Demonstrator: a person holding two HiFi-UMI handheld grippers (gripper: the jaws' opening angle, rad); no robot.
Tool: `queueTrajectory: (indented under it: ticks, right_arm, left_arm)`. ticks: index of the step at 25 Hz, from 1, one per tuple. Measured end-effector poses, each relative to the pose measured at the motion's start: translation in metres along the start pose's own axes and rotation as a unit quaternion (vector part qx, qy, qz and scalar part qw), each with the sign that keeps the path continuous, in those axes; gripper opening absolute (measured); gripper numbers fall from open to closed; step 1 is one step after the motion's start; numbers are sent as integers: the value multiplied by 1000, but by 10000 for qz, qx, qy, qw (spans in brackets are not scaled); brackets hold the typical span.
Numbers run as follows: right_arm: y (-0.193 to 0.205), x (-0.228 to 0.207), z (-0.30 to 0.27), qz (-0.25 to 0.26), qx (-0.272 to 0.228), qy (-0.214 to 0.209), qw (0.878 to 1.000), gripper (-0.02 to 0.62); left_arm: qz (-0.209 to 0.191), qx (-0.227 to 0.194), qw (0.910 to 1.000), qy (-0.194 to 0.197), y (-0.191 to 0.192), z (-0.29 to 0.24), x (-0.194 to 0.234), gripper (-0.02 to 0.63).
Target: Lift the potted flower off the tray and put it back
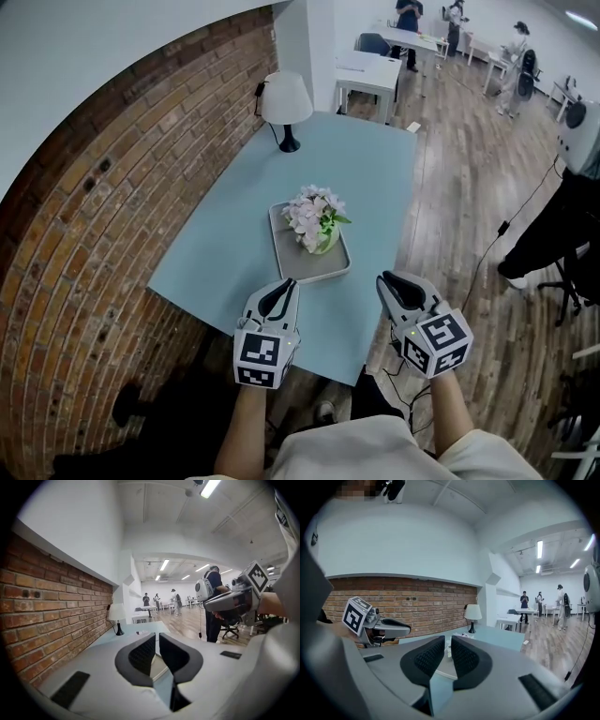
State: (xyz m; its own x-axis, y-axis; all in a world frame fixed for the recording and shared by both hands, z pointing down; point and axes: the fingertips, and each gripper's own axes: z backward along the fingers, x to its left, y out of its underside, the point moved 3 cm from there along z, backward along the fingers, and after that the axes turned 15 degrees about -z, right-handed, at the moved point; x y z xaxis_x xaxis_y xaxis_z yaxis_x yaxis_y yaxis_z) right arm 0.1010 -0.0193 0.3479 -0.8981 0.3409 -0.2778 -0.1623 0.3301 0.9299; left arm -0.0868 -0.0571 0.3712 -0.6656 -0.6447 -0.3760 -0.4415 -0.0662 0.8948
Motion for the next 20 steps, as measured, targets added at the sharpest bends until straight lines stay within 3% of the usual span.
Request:
queueTrajectory:
  ticks: [3, 11, 20]
  right_arm:
    - [1, -16, -22, -23, 157, -72, 9998, 85]
    - [8, -56, -79, -25, 632, -314, 9975, 184]
    - [42, -84, -135, 107, 1339, -625, 9890, 223]
  left_arm:
    - [77, 178, 9998, 21, 12, -22, 7, 58]
    - [247, 538, 9978, 304, 41, -77, 5, 169]
    - [506, 1066, 9918, 484, 89, -125, 9, 227]
